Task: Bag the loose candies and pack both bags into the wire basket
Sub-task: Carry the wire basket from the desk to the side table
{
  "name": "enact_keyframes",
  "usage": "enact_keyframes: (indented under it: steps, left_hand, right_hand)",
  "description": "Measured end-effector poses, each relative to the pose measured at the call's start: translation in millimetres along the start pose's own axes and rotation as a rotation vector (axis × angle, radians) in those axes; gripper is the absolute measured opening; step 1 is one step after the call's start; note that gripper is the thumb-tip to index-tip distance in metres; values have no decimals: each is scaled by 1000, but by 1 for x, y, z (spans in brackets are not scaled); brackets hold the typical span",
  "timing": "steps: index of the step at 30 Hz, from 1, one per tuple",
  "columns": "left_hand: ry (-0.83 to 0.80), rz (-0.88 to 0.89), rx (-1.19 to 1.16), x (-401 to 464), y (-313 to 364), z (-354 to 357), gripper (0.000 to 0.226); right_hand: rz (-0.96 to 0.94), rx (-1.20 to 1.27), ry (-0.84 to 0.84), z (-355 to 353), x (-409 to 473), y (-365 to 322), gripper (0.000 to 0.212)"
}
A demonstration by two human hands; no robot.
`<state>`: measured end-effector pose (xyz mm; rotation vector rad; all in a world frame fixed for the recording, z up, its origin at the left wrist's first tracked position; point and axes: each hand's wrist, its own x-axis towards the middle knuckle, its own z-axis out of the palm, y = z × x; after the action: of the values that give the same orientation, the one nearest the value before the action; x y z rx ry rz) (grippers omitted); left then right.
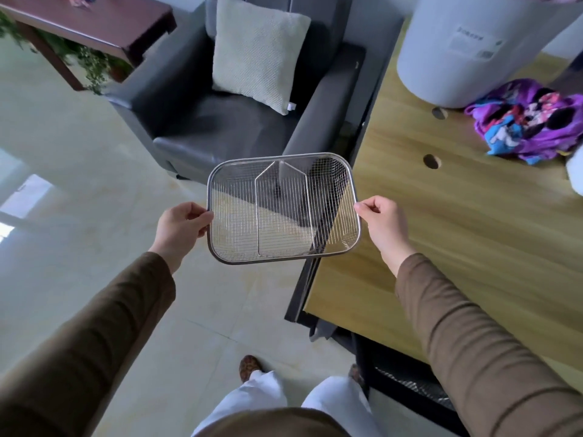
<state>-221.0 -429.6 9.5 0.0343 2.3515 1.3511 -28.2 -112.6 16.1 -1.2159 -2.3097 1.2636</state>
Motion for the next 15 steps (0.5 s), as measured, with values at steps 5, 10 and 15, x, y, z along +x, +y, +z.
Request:
enact_keyframes:
  steps: [5,10,15]
  left_hand:
    - [19,-12,-14,25,-18,-44,13]
    - [22,-29,-46,53,-31,-69,14]
    - [20,-43,-42,94,-34,-88,11]
  right_hand:
    - [-14,-5,1,47,0,-28,20]
    - [-4,-14,-18,81,13,-50,20]
    - [-5,-24,-26,116,39,-72,20]
